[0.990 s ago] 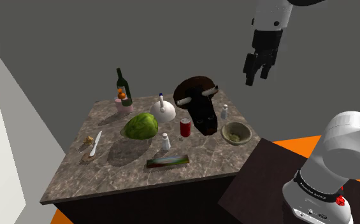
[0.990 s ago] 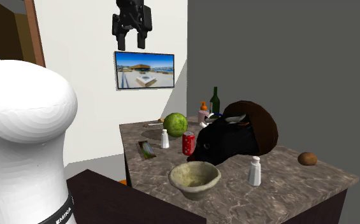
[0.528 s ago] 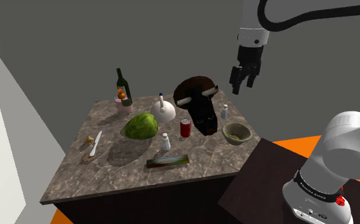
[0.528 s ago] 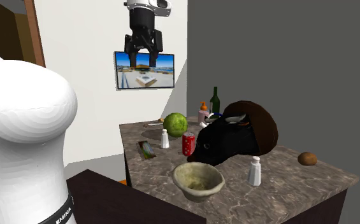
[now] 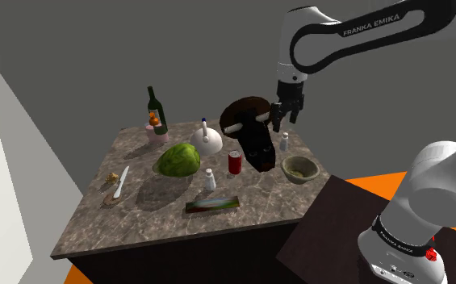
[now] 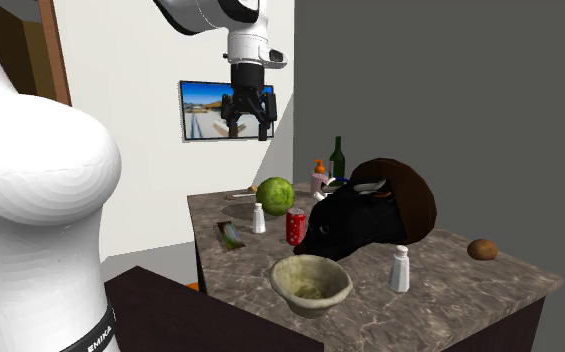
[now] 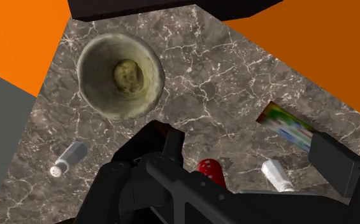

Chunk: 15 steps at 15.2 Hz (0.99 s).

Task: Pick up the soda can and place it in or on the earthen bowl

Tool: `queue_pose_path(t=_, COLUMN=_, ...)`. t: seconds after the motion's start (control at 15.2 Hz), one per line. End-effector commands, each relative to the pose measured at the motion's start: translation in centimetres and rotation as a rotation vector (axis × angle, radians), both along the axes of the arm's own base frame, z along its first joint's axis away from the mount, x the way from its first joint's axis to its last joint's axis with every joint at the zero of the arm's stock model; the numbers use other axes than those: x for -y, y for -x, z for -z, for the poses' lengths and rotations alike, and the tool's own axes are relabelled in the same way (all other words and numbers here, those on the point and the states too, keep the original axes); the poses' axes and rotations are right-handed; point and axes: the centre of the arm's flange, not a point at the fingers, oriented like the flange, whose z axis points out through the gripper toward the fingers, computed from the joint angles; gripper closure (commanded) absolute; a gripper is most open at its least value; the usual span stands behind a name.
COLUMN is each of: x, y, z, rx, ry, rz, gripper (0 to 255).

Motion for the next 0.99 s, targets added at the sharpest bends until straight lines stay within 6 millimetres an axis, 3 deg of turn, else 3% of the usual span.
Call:
queue_pose_path(t=0.0, x=0.2, y=-2.1, z=2.0, rx=0.003, ry=0.001, rz=-0.005, gripper=0)
queue_pose_path(t=0.92, x=1.1, y=-14.7, z=15.3, rx=0.019, ry=0.009, rz=-0.042, gripper=0)
